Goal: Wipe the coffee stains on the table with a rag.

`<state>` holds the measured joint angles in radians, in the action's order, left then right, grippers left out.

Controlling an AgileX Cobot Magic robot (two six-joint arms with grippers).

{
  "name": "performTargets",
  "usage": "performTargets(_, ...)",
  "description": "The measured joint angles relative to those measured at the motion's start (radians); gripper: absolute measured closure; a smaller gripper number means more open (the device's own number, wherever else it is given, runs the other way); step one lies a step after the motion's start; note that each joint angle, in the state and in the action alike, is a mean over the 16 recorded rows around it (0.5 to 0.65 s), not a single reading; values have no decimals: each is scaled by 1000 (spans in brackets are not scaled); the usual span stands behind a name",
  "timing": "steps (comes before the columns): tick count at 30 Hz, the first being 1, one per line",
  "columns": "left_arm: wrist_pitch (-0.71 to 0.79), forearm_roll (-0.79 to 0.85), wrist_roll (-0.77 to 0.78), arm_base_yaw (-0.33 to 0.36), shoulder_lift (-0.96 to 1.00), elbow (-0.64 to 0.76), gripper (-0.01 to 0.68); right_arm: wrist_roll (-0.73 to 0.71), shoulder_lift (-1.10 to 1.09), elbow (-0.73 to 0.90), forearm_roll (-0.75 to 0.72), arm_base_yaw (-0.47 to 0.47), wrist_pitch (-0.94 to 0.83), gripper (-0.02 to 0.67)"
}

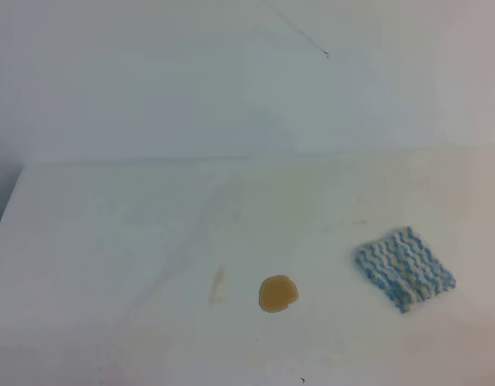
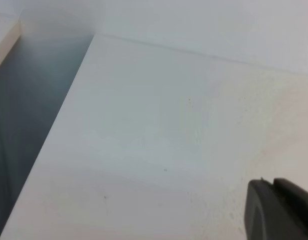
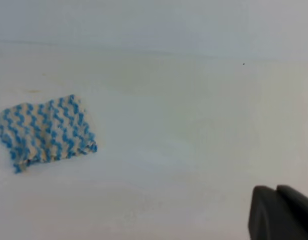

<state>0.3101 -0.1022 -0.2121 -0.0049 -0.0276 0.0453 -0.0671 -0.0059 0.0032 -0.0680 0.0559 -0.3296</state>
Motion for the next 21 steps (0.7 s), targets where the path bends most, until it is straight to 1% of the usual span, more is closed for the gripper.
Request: performTargets(21, 0, 0, 0, 0, 0, 0, 672, 0, 1, 0, 0, 0, 0, 652)
